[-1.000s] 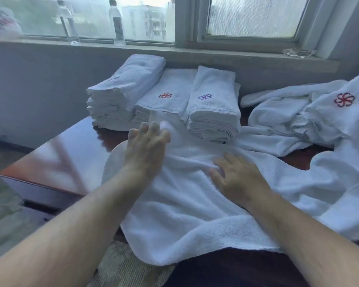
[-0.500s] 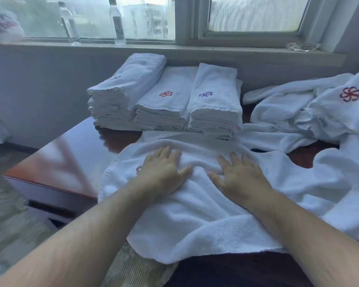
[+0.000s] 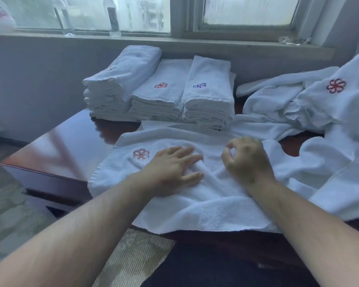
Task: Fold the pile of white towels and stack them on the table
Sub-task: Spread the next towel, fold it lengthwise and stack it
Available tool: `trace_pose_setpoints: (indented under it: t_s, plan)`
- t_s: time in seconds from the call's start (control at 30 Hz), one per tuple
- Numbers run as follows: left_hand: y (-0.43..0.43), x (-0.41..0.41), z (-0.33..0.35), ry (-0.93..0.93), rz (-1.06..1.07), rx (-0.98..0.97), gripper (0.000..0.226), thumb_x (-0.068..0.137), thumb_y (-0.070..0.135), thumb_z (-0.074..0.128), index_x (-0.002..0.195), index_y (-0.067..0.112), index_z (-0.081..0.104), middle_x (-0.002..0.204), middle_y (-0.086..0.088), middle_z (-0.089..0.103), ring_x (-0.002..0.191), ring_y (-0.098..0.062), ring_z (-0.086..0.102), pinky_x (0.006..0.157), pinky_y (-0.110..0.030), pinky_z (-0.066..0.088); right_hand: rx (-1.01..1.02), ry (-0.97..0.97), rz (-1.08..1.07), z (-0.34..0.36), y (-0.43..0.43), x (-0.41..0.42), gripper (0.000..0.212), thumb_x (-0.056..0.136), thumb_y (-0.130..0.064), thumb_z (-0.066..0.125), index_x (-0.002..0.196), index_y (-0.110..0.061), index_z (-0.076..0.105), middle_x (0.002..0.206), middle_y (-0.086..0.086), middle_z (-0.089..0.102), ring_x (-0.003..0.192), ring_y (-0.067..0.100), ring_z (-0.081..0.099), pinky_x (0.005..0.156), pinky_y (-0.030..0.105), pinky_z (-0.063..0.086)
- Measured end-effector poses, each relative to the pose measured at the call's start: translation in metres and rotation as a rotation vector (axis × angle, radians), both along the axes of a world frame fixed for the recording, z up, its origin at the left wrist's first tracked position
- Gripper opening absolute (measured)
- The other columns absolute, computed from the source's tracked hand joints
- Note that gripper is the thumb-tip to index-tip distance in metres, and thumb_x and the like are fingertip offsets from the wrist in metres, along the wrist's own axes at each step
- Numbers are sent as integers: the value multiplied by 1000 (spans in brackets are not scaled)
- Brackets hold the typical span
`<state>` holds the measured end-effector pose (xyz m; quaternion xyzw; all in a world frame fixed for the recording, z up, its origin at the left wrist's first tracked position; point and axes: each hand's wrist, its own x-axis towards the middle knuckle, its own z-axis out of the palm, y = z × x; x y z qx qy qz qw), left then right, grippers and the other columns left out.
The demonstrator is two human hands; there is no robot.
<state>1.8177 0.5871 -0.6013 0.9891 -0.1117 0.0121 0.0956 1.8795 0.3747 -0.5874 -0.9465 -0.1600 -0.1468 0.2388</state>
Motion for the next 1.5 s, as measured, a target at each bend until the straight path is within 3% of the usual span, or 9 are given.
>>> trace_pose_setpoints:
  t_s: [0.23,0.43,0.53,0.63,0.73,0.9,1.0,1.17,1.5]
  plan:
    - [-81,35,17,-188,-50,-123,28,97,34,48,118,31,67,129,3,62,122,-23,52,103,-38,42,-315,96,-360,14,-97,-23,27,94,-33,43,86,-12,58,97,9,62,94,28,48,72,37,43]
    - [-151,58,-3,-13,-38,-57,57,91,69,37,138,39,49,152,7,41,144,-20,29,116,-50,16,-410,370,-535,32,-150,-38,40,97,-30,42,128,-7,54,127,15,54,107,33,56,78,38,45]
    - [-158,74,1,65,59,7,59,95,64,29,145,36,40,156,3,35,145,-27,27,114,-58,22,-577,466,-566,43,-168,-43,19,97,-23,47,88,-12,60,88,4,59,79,23,56,66,33,43]
    - [-174,78,3,88,82,21,58,99,56,28,150,30,38,159,-4,32,144,-33,27,115,-57,23,-573,418,-518,49,-170,-38,22,98,-29,50,79,-18,49,88,5,58,86,27,57,70,33,40]
    - [-176,70,-7,37,28,-20,65,97,64,23,154,31,28,166,-6,15,151,-32,14,120,-56,11,-481,369,-462,37,-161,-23,27,98,-23,48,116,-6,57,128,17,57,114,34,55,82,34,41]
    - [-167,73,-10,68,56,-20,75,92,73,20,156,35,18,169,-3,4,154,-28,3,122,-54,5,-376,578,-661,27,-141,-3,84,103,-57,33,160,-4,2,166,22,2,148,45,20,113,54,30]
    - [-160,80,-9,98,44,6,74,93,73,21,157,37,15,169,1,2,154,-26,2,122,-52,5,-521,625,-666,31,-141,3,71,104,-58,26,158,-13,25,164,19,19,147,44,25,115,58,31]
    - [-157,96,5,60,9,8,56,97,67,22,147,46,37,161,-2,27,146,-29,22,113,-51,23,-873,514,-492,49,-158,12,39,98,-28,38,128,-26,63,137,2,57,119,30,56,78,47,47]
    - [-147,97,-9,-138,-23,-226,39,102,45,32,131,38,57,140,2,47,130,-23,35,106,-41,32,-238,359,-537,18,-136,34,41,96,-18,38,136,-9,42,129,13,56,109,32,58,75,35,40]
